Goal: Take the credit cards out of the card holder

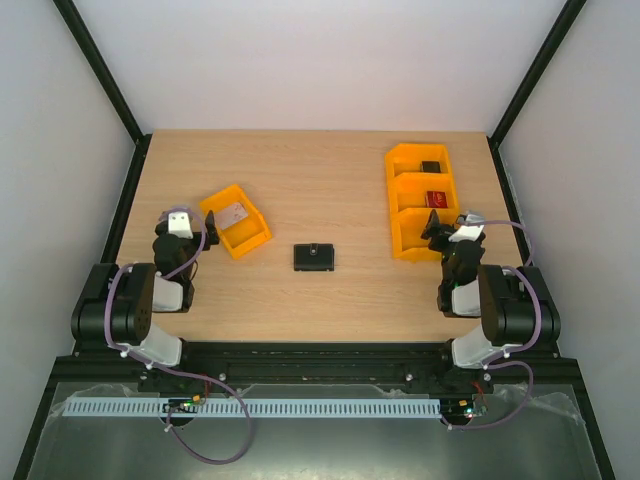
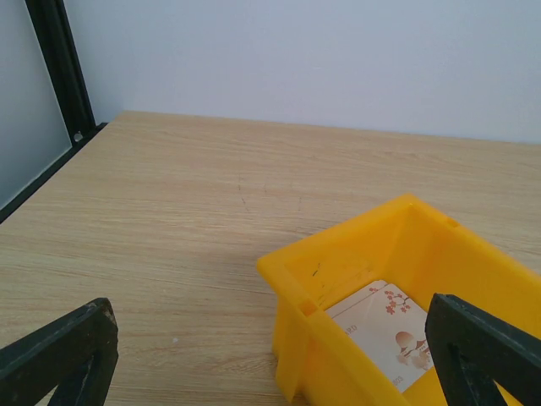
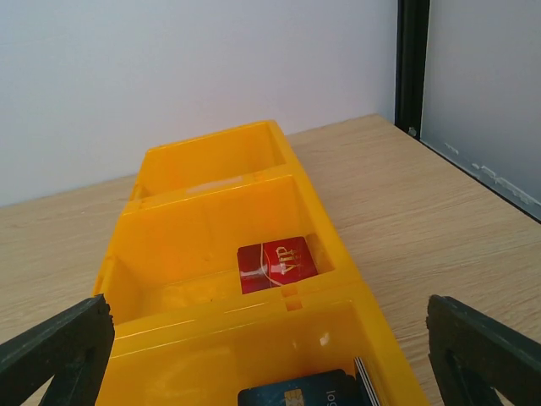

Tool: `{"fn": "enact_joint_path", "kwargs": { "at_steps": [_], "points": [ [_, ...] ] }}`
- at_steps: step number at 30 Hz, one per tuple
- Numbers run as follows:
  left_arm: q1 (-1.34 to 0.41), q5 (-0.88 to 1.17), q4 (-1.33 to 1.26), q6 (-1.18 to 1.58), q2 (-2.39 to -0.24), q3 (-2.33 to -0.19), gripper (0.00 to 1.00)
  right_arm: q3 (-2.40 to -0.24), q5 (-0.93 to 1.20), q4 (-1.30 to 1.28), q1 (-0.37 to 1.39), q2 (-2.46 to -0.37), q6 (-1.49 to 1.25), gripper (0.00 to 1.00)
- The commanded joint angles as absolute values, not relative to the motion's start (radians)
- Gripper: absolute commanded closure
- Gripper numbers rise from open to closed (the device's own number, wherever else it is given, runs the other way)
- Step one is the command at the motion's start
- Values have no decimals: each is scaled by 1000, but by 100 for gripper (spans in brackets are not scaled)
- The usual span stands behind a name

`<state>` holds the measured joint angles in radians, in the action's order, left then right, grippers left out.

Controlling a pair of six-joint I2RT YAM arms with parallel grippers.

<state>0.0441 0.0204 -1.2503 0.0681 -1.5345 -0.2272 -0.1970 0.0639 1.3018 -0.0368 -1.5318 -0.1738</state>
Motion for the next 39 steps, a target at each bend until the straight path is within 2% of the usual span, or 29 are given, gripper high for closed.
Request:
{"fn": "enact_joint_path", "kwargs": {
  "at_steps": [1,7,9,12,15,17,20,22,28,32,35,39],
  "points": [
    [38,14,-1278,61,-1535,-229,1,-212,44,1304,-31,-1530,-155,1],
    [32,11,-1271,54,-1536,-233,1,-223,43,1279,-31,-1514,-154,1],
    [28,4,-1264,51,-1536,-238,1,-228,-4,1191,-31,-1413,-175,1],
    [23,-1,-1263,48,-1537,-238,0,-214,-129,1022,-43,-1122,-273,1],
    [23,-1,-1268,50,-1536,-235,1,-275,41,858,-49,-891,-285,1],
    [28,10,-1260,53,-1522,-240,1,-414,249,709,-48,-855,-307,1],
    [92,130,-1011,91,-1415,-342,1,-627,531,459,-35,-924,-338,1],
    [159,239,-735,62,-1340,-473,1,-753,611,325,24,-1019,-333,2],
    [342,483,-94,27,-1313,-987,1,-1017,525,41,285,-1285,-255,15],
    [373,609,301,-44,-1370,-1283,1,-1213,439,-244,431,-1533,-157,27],
    [371,721,477,-39,-1393,-1382,1,-1349,458,-432,479,-1711,-115,39],
    [337,830,588,-33,-1390,-1386,1,-1378,452,-502,500,-1835,-135,40]
  ]
}}
